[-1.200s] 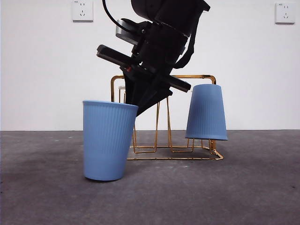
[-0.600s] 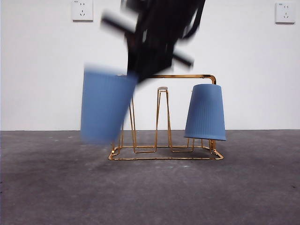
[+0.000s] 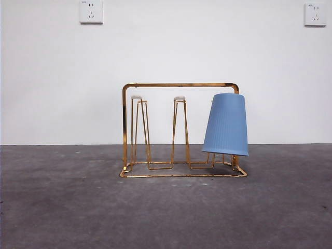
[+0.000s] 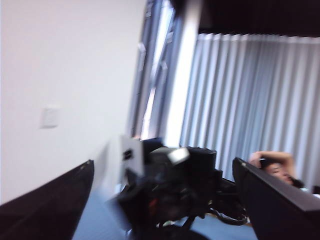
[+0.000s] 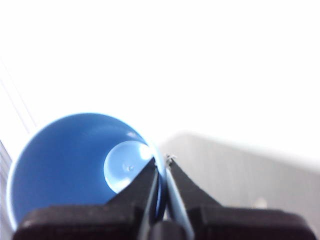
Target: Pick up cup 1,put cup 1 in the cup rack,pick up cup 2,put cup 2 in the cup rack
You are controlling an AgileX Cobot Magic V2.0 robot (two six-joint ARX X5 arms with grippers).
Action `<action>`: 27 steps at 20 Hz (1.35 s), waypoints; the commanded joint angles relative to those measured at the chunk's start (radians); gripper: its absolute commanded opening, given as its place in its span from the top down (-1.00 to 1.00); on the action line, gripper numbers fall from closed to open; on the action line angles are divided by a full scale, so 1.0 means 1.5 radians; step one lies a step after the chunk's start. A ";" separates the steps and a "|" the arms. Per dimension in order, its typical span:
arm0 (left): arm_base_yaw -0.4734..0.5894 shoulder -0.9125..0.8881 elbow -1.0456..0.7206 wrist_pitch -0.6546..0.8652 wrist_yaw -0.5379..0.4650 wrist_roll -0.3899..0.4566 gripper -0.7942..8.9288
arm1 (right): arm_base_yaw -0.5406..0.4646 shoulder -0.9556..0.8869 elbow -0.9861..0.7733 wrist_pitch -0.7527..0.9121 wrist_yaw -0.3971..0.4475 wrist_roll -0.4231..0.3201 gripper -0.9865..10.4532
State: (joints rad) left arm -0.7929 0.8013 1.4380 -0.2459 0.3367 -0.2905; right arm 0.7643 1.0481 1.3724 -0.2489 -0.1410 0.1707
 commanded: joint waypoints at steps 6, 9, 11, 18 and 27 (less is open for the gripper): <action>-0.001 0.093 -0.005 0.226 0.103 -0.078 -0.14 | 0.001 -0.119 -0.001 0.151 -0.041 -0.046 0.86; -0.001 0.135 -0.005 0.290 0.131 -0.118 -0.14 | 0.001 -0.143 -0.001 0.198 -0.074 -0.046 0.86; -0.001 0.161 -0.005 0.338 0.148 -0.141 -0.14 | 0.001 -0.147 -0.001 0.219 -0.087 -0.045 0.86; -0.023 0.254 -0.005 0.505 0.182 -0.225 -0.13 | 0.001 -0.150 -0.001 0.257 -0.122 -0.046 0.86; -0.061 0.329 -0.005 0.633 0.182 -0.277 -0.13 | 0.001 -0.117 -0.001 0.286 -0.124 -0.052 0.86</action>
State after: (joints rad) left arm -0.8783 1.2930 1.4380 0.6876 0.6090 -0.6853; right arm 0.7647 0.8700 1.3731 0.1719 -0.3237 0.1005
